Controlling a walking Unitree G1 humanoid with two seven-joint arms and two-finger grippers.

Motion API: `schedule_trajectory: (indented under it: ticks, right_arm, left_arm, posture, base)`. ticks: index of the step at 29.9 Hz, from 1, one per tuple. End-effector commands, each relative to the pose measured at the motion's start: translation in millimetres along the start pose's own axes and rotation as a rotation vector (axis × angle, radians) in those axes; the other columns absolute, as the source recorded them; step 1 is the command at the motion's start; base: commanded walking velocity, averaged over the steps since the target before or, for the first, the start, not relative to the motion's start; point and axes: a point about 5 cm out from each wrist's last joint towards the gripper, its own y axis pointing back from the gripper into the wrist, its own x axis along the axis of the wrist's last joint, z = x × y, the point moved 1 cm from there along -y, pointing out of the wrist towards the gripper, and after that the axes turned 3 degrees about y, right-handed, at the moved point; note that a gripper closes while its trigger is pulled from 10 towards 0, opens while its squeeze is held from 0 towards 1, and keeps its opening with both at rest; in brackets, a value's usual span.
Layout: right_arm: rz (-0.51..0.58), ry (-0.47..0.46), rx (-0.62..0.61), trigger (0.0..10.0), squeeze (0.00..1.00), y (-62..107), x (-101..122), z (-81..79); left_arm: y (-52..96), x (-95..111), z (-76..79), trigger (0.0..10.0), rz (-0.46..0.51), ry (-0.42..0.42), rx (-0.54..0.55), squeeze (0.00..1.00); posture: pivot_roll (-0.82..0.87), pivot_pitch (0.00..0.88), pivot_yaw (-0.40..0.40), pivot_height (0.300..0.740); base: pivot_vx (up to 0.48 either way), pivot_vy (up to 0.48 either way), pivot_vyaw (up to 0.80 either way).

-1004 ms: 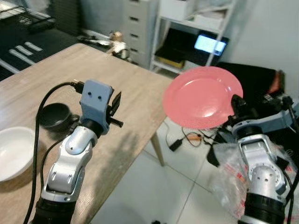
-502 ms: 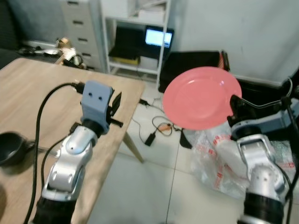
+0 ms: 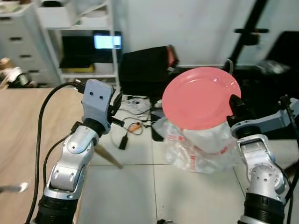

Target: Setting the table

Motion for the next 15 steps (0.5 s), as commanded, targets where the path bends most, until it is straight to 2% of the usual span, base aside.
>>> schedule_trajectory:
  ticks: [1, 15]
  right_arm:
    - [0.001, -0.003, 0.016, 10.0, 0.00, -0.6, -0.3, -3.5]
    - [-0.004, 0.000, 0.019, 10.0, 0.00, -1.2, 0.4, -3.0]
  left_arm:
    - [1.2, -4.6, -1.5, 10.0, -0.016, -0.012, 0.004, 0.00]
    - [0.5, -4.8, -1.0, 10.0, -0.013, -0.007, 0.007, 0.00]
  posture:
    - [-0.01, 0.026, 0.068, 0.740]
    - [-0.01, 0.028, 0.065, 0.740]
  base:
    - [0.000, 0.000, -0.80]
    - [0.000, 0.000, -0.80]
